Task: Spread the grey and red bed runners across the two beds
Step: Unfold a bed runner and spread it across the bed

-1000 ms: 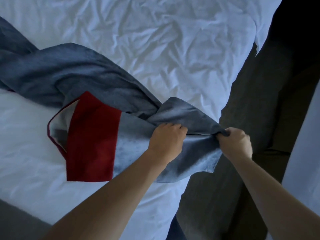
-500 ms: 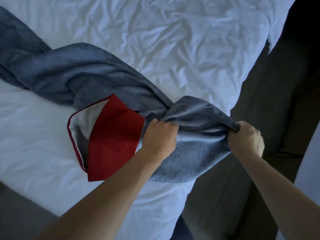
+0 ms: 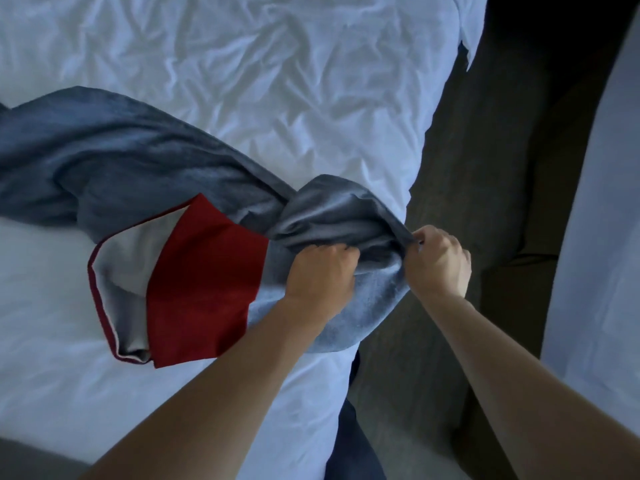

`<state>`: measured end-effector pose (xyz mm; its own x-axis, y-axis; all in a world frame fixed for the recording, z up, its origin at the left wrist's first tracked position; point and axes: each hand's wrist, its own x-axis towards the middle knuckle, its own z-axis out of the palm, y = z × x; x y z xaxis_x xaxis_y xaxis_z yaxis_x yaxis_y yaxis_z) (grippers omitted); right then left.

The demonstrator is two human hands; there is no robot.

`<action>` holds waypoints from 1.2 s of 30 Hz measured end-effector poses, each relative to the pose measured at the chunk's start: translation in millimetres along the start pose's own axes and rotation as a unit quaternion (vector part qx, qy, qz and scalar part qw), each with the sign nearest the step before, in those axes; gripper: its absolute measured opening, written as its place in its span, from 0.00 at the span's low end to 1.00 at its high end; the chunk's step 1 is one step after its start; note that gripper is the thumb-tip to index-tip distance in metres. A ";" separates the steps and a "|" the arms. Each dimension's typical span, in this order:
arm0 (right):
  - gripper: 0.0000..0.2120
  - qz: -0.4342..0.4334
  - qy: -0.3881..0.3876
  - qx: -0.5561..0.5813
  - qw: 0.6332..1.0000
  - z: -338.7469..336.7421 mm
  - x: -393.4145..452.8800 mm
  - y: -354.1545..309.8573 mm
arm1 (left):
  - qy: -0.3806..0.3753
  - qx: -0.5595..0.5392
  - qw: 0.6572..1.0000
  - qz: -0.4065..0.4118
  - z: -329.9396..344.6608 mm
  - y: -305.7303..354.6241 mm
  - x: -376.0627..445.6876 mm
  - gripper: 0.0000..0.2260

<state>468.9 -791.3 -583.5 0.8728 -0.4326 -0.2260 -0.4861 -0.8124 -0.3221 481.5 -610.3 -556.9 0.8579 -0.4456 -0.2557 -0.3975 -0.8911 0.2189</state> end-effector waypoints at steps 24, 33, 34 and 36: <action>0.22 0.394 -0.210 0.543 0.711 40.3 -107.4 22.6 | -0.149 0.088 0.985 0.023 17.5 40.8 33.9 0.10; 0.14 0.427 -0.194 0.608 0.641 41.2 -94.6 47.9 | -0.177 0.078 0.977 0.089 27.0 78.1 20.6 0.14; 0.11 0.417 -0.200 0.591 0.661 40.2 -92.1 48.5 | -0.168 0.098 0.977 0.089 22.2 70.2 15.8 0.15; 0.08 0.403 -0.202 0.543 0.709 38.9 -86.7 43.4 | -0.161 0.116 0.978 0.071 15.0 56.7 6.2 0.15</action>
<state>370.5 -773.9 -613.7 0.3146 -0.2590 -0.9132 -0.7591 0.5091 -0.4058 459.4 -664.9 -560.2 0.6576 -0.5364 -0.5290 -0.6000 -0.7975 0.0628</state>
